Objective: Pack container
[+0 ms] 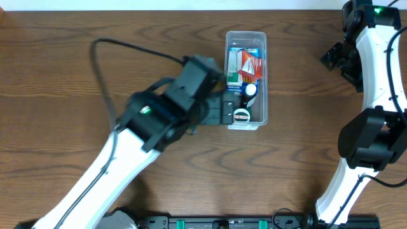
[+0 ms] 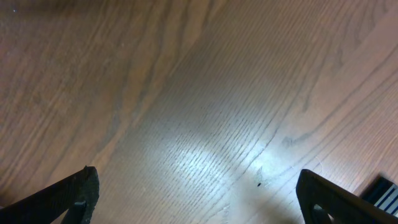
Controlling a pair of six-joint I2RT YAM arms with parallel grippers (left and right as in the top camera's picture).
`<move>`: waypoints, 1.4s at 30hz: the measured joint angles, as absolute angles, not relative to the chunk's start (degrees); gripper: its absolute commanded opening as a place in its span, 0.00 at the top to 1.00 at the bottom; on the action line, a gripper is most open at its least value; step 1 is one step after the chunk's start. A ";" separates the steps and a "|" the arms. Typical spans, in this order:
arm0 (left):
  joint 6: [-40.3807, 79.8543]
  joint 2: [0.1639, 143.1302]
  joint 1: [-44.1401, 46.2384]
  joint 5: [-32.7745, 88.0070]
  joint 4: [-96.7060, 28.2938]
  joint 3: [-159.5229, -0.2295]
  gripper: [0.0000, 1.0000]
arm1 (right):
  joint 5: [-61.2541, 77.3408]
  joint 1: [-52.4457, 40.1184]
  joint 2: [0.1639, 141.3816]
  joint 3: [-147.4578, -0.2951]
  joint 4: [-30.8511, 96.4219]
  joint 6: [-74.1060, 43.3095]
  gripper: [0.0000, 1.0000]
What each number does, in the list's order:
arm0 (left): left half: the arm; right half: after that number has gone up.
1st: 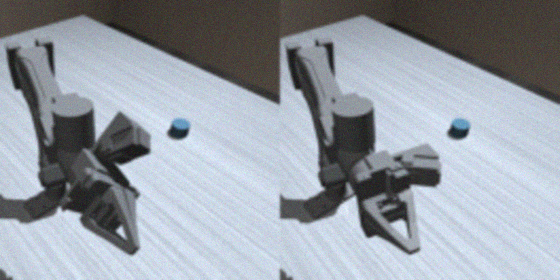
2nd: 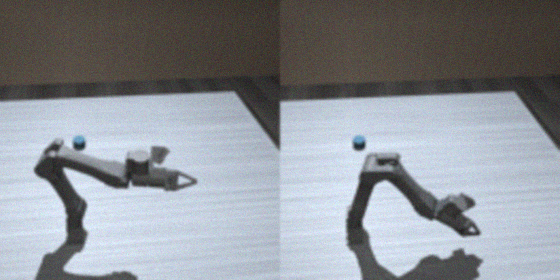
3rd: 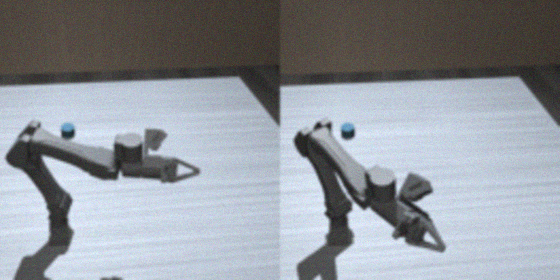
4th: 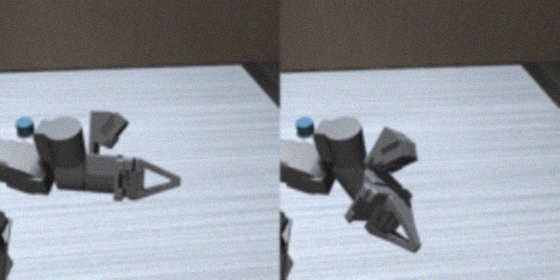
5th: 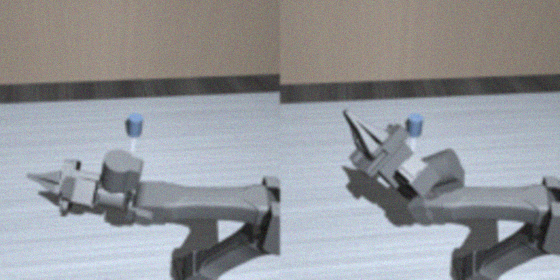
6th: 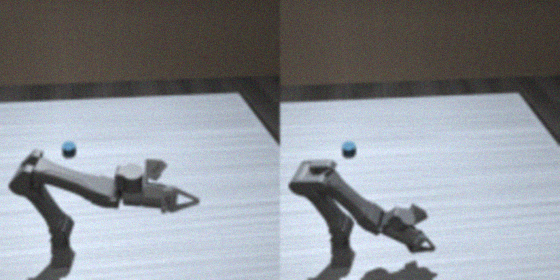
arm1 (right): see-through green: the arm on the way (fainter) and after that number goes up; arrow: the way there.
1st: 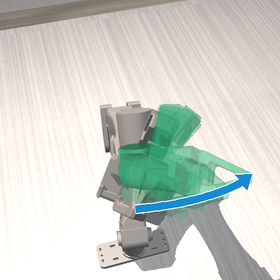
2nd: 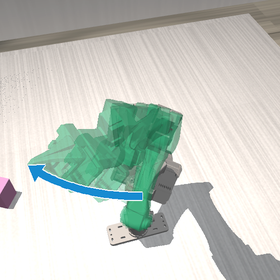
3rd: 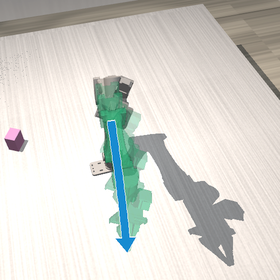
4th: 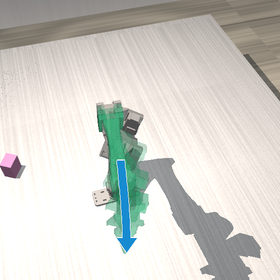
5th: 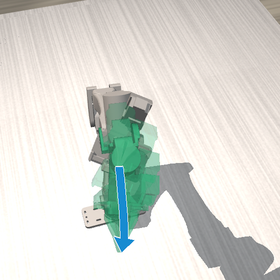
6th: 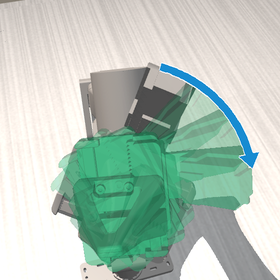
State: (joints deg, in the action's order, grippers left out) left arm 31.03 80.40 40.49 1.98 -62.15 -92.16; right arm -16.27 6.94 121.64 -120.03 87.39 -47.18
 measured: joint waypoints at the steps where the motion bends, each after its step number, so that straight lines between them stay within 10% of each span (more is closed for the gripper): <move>1: 31.03 79.18 40.49 1.26 -63.26 -92.16 0.01 | -16.27 6.94 121.64 -120.03 87.39 -47.18 0.01; 42: 29.91 37.50 40.49 -1.74 -85.19 -85.56 0.02 | -16.29 6.94 121.64 -120.03 87.39 -47.18 0.01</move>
State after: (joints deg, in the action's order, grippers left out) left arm 29.91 37.50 40.49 -1.74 -85.19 -85.56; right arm -16.29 6.94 121.64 -120.03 87.39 -47.18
